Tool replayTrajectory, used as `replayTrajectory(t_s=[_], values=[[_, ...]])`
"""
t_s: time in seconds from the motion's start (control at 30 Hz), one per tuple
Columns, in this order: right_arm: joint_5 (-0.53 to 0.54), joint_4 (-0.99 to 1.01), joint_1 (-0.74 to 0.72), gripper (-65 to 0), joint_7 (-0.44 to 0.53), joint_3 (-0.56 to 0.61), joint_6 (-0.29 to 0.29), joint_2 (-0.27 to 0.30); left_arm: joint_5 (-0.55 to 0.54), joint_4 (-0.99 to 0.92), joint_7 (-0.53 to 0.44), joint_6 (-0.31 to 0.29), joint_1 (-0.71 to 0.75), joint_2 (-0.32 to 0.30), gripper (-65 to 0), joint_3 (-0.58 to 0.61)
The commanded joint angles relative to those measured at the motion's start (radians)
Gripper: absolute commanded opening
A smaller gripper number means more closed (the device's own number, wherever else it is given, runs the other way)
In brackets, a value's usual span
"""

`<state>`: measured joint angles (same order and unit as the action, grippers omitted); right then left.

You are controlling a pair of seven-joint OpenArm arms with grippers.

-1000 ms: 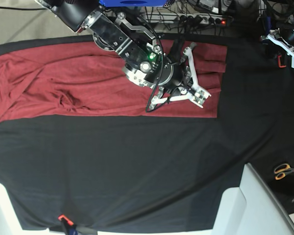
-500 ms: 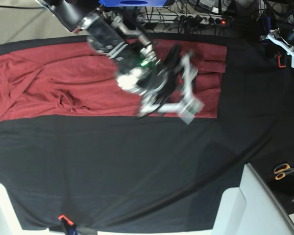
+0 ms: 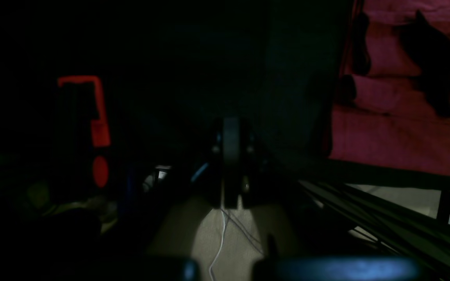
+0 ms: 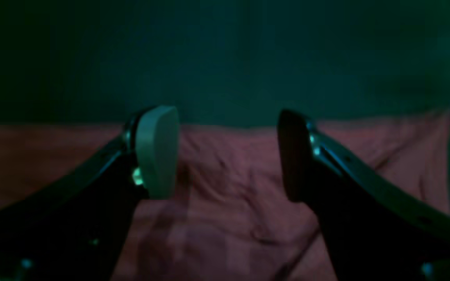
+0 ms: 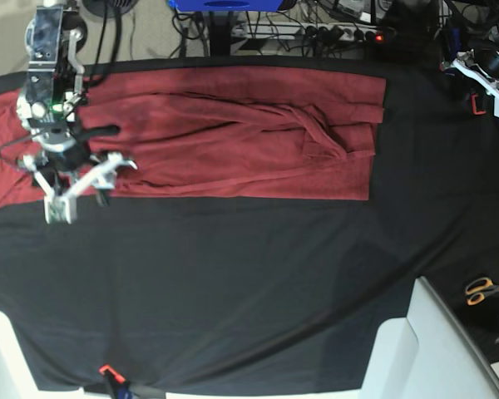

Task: Fold the T-shirt properly
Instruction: 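Open the right gripper and move it back to the collar end, then lower the right gripper and grasp the collar end of the red strip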

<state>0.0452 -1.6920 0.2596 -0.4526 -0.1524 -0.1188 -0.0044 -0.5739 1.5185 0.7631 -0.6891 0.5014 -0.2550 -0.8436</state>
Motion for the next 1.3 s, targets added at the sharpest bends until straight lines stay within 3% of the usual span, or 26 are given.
replayTrajectory(t_s=[0.0,0.1,0.13,0.2,0.4,0.57,0.9,1.03,1.27], values=[[0.003,0.022,-0.027,-37.4,0.042,-0.029,-0.003,-0.001,-0.013,0.014,-0.017,-0.007,0.001,-0.016,-65.0,-0.009],[0.003,0.143,-0.073,-62.6,0.062,-0.112,-0.003,-0.001,-0.013,0.014,-0.017,-0.007,-0.008,-0.016,-65.0,-0.009],[0.003,0.171,-0.087,-65.0,0.062,-0.14,-0.003,-0.001,-0.013,0.014,-0.017,-0.007,-0.008,-0.016,-65.0,-0.009],[0.003,0.208,-0.101,-62.6,0.062,-0.187,-0.003,-0.001,-0.013,0.014,-0.017,-0.007,-0.005,-0.016,-65.0,-0.009],[0.002,0.226,-0.105,-64.8,0.059,-0.273,-0.003,0.005,-0.013,0.014,-0.017,-0.007,0.0,-0.017,-65.0,-0.009],[0.003,0.324,-0.113,-64.8,0.062,-0.281,-0.003,0.06,-0.013,0.014,-0.017,-0.007,-0.002,-0.017,-65.0,-0.009],[0.003,0.384,-0.133,-64.8,0.064,-0.286,0.005,0.085,-0.013,0.014,-0.017,-0.007,0.0,-0.017,-65.0,-0.009],[0.003,0.386,-0.15,-64.8,0.058,-0.387,0.005,0.08,-0.013,0.014,-0.017,-0.007,0.0,-0.017,-65.0,-0.009],[0.002,0.433,-0.158,-64.8,0.058,-0.453,0.001,0.1,-0.013,0.014,-0.015,-0.007,-0.008,-0.017,-65.0,-0.009]])
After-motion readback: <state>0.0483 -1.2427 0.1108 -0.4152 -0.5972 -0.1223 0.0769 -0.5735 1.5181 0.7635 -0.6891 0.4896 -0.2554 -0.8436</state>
